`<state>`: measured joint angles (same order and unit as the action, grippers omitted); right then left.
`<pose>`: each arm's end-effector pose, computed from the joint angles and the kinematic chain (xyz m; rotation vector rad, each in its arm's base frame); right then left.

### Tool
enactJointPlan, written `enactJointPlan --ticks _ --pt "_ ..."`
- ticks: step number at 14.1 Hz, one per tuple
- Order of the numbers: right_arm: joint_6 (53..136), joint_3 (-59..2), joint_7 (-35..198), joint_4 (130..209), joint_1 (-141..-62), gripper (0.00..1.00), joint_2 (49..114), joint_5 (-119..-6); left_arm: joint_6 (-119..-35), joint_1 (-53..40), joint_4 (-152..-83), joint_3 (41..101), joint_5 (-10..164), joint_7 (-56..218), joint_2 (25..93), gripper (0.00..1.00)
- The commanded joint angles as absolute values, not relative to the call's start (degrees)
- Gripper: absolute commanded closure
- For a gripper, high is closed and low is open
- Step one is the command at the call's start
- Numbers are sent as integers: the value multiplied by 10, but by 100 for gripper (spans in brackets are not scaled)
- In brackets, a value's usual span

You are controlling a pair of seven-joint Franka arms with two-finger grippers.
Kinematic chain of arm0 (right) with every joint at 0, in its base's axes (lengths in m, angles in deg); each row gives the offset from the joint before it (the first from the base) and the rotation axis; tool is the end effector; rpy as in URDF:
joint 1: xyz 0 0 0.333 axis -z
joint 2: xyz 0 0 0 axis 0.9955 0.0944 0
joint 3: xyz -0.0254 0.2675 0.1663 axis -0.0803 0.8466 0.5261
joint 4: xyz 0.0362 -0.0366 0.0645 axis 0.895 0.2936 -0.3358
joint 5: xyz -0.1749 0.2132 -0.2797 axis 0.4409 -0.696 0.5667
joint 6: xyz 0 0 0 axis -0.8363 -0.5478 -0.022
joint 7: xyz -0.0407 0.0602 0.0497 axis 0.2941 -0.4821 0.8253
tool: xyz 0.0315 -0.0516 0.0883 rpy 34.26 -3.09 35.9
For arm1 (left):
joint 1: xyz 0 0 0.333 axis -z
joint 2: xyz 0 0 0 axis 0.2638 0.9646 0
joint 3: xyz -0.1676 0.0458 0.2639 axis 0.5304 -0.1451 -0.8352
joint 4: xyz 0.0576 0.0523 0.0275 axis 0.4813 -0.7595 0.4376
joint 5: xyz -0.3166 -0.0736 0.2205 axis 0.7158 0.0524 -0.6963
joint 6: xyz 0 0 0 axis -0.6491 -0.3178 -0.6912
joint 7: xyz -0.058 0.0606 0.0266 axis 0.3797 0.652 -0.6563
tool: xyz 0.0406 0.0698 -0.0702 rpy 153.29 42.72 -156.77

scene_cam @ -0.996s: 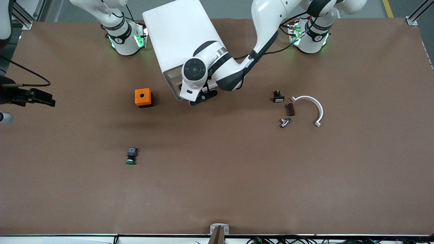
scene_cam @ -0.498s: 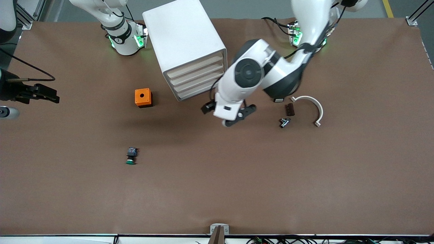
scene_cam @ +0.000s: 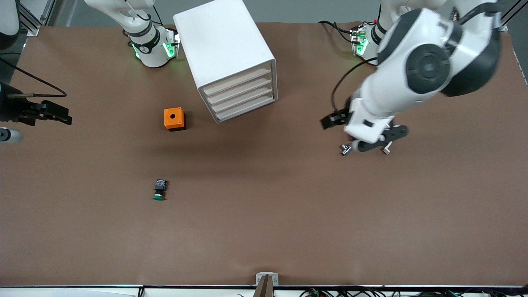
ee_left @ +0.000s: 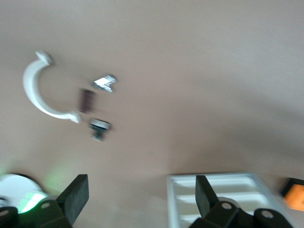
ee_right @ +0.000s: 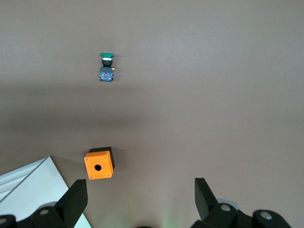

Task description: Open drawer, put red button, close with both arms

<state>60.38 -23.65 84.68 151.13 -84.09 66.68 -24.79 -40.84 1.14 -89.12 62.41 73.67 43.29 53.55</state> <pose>0.5839 -0.0103 0.6082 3.1238 0.0307 -0.1951 0.5767 -0.2743 0.5538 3.0570 0.4897 -0.3701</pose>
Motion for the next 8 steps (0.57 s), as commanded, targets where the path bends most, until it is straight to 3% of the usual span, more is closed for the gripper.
enactJointPlan --ticks 1,5,8 --pt "633 -235 847 1559 -843 0 624 -245 -386 -5 -920 628 675 483 509 1" --pt "675 -235 848 1614 -844 0 586 -246 -376 -85 -931 632 667 609 495 1" --pt "678 -235 848 1619 -844 0 576 -246 -376 -110 -981 621 669 700 451 1"
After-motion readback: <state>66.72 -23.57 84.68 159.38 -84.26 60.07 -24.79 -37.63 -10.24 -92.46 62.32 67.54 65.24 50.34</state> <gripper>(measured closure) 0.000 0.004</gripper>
